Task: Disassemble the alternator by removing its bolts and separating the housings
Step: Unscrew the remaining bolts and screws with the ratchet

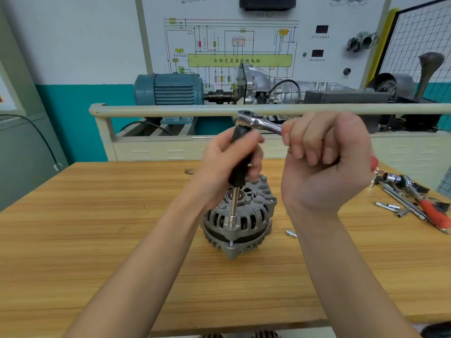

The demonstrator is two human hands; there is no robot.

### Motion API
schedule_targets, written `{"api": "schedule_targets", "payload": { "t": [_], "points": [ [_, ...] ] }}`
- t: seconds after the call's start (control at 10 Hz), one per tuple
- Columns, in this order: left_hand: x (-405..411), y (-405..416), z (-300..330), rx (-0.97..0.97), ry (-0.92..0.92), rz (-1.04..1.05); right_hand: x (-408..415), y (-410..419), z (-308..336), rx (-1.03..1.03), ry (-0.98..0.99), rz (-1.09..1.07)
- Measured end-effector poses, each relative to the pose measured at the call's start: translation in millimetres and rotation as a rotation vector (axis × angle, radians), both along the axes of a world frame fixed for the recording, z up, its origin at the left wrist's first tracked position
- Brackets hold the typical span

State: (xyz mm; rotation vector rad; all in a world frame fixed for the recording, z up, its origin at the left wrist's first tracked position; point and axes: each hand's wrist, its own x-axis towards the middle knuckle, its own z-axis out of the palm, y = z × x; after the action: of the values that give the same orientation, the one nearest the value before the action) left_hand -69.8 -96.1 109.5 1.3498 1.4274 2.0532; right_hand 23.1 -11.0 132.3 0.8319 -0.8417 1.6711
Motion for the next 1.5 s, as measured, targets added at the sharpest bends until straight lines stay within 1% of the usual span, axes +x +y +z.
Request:
{"api": "schedule_targets", "payload": {
  "t": [0.1, 0.2, 0.3, 0.4, 0.5, 0.6, 0.7, 0.8, 0.9, 1.1, 1.3, 1.4, 1.5],
  "points": [
    [4, 6, 2, 0.026, 0.007, 0.128, -4, 0, -3, 0.163, -0.058, -0.11],
    [2, 4, 1, 0.078, -0.052, 0.136, -16, -6, -5, 0.219, -0.353, -0.224],
    [2, 4, -2, 0.012, -0.004, 0.226, -30, -20, 4, 0.253, -0.685, -0.318],
    [-6, -10, -2, -0.149, 0.104, 0.216, -40, -25, 17, 0.313, -0.787, -0.305],
    [-23, -40, -6, -0.415, 0.128, 0.097, -45, -24, 17, 0.241, -0.786, -0.088],
    [-35, -37, -23, -0.385, -0.02, 0.412, -49, -21, 13, 0.119, -0.741, 0.148],
    [-39, -8, -49, -0.75, 0.192, 0.724, -55, -20, 7, 0.12, -0.698, 0.17],
    [-43, 4, -64, -0.727, 0.181, 0.785, -56, -20, 0, 0.154, -0.681, 0.148],
    [-50, 5, -68, -0.687, 0.176, 0.798, -58, -21, 1, 0.173, -0.694, 0.212],
    [-53, 5, -66, -0.628, 0.224, 0.743, -65, -24, 5, 0.261, -0.748, 0.331],
    [-55, 5, -68, -0.613, 0.238, 0.752, -67, -17, 6, 0.316, -0.744, 0.498],
    [-54, 5, -63, -0.621, 0.186, 0.69, -70, -13, 6, 0.283, -0.705, 0.683],
    [-56, 6, -59, -0.621, 0.139, 0.623, -75, -11, 4, 0.225, -0.688, 0.697]
  ]
}}
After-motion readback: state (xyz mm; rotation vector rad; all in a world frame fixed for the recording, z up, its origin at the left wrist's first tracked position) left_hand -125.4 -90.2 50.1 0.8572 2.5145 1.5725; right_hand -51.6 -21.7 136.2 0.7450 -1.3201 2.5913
